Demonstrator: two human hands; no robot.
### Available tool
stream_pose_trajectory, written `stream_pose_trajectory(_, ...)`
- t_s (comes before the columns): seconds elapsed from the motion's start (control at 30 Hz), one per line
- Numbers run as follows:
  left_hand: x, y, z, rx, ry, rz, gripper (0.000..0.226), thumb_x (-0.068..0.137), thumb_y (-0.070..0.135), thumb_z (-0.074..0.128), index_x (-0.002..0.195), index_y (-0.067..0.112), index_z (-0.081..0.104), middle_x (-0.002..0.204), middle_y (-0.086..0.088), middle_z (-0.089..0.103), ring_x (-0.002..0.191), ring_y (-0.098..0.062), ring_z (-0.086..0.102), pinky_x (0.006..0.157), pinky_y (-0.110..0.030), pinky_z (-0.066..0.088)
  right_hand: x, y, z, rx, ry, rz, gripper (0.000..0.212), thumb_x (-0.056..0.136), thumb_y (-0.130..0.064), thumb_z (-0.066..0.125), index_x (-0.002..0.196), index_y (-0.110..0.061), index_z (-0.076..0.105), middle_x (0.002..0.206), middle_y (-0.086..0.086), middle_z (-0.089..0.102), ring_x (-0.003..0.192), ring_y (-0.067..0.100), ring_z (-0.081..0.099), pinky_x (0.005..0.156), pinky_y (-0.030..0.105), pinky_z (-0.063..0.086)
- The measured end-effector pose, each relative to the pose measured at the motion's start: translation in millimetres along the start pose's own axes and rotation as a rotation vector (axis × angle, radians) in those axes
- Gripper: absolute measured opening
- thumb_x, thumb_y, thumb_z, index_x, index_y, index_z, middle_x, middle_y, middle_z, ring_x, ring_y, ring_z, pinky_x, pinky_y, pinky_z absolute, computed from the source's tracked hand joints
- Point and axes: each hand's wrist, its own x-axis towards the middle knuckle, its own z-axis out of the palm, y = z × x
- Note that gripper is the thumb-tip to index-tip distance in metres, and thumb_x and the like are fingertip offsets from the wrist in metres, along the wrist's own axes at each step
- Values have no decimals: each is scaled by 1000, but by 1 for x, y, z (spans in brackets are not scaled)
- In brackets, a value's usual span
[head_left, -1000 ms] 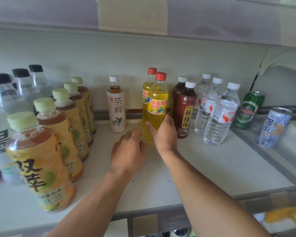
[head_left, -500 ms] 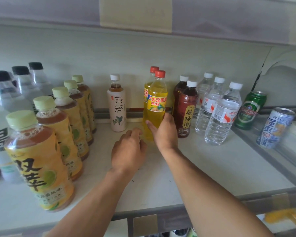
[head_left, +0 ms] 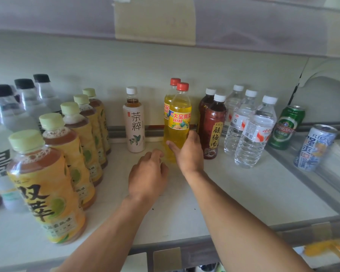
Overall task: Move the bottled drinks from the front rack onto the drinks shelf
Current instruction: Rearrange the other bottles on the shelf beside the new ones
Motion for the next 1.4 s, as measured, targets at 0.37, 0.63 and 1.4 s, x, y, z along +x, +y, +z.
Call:
stream_pose_trajectory(0.37,-1,0,-2,10,-9,-8,29,93,24,50,122,22,54,109,0,64,93,-25,61,75,-39,54,-2,1,5,-41,43,1,63,80,-47,75,117,-3,49,116,13,58,102,32,62,69,33,45)
stream_pose_trajectory(0.63,-1,0,0,10,-19,-17,30,93,24,50,123,22,54,110,0,63,96,-25,61,77,-40,54,-1,0,5,-67,25,-23,61,81,-45,75,118,-3,50,116,14,60,103,33,62,69,32,43)
stream_pose_trajectory(1.4,-9,6,-15,39,-23,5,32,92,25,52,123,20,55,114,-3,64,100,-28,61,78,-39,53,-25,1,-26,-76,-184,136,67,81,-44,77,129,-7,47,126,12,60,114,32,59,84,33,46)
